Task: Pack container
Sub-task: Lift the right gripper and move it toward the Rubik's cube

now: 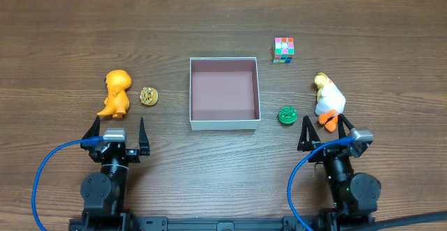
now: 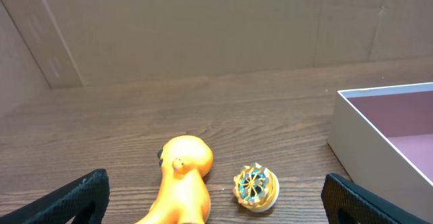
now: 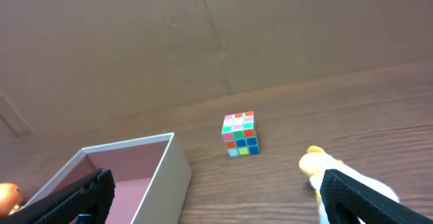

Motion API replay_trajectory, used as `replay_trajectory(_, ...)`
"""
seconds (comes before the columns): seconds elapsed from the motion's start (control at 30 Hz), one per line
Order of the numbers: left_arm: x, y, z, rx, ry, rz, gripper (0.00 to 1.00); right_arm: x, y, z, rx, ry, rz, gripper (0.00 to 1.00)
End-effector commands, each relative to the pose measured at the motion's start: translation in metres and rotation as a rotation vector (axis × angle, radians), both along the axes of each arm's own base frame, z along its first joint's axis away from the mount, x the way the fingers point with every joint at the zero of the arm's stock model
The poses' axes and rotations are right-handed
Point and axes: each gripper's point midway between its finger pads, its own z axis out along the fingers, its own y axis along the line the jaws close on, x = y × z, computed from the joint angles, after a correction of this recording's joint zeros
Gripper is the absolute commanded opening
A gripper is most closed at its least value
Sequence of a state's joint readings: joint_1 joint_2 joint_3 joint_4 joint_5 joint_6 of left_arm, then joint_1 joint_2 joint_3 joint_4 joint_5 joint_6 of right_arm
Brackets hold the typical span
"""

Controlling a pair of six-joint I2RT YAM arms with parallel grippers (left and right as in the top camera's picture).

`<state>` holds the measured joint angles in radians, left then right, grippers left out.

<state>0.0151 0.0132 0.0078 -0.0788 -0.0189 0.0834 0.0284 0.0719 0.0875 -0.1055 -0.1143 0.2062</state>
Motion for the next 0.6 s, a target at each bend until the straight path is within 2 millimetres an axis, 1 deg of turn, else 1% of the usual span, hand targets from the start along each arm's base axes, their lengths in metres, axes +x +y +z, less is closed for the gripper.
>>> replay_trajectory(0.0,0.000,-0.001,-0.001,-0.010,-0.001,-0.008,1.00,0.002,-0.010,0.043,-0.061,-0.008,-0.058,1.00)
replay_trajectory(0.07,0.000,-0.001,0.000,-0.010,-0.002,-0.008,1.00,0.010,-0.013,0.053,-0.094,0.057,-0.075,1.00)
replay_trajectory(0.1,0.000,-0.001,-0.001,-0.010,-0.001,-0.008,1.00,0.019,-0.013,0.060,-0.100,0.116,-0.074,1.00)
replay_trajectory(0.17,0.000,-0.001,-0.001,-0.010,-0.001,-0.008,1.00,0.033,-0.011,0.065,-0.106,0.204,-0.061,1.00)
replay_trajectory(0.27,0.000,-0.001,-0.001,-0.010,-0.001,-0.008,1.00,0.058,-0.004,0.066,-0.161,0.371,-0.004,1.00)
replay_trajectory(0.4,0.000,-0.001,-0.001,-0.010,-0.001,-0.008,1.00,0.084,0.000,0.065,-0.265,0.624,0.075,1.00)
replay_trajectory(0.5,0.000,-0.001,-0.001,-0.010,-0.001,-0.008,1.00,0.100,-0.001,0.072,-0.308,0.761,0.101,1.00)
replay_trajectory(0.57,0.000,-0.001,-0.001,-0.010,-0.001,-0.008,1.00,0.111,-0.002,0.076,-0.310,0.806,0.102,1.00)
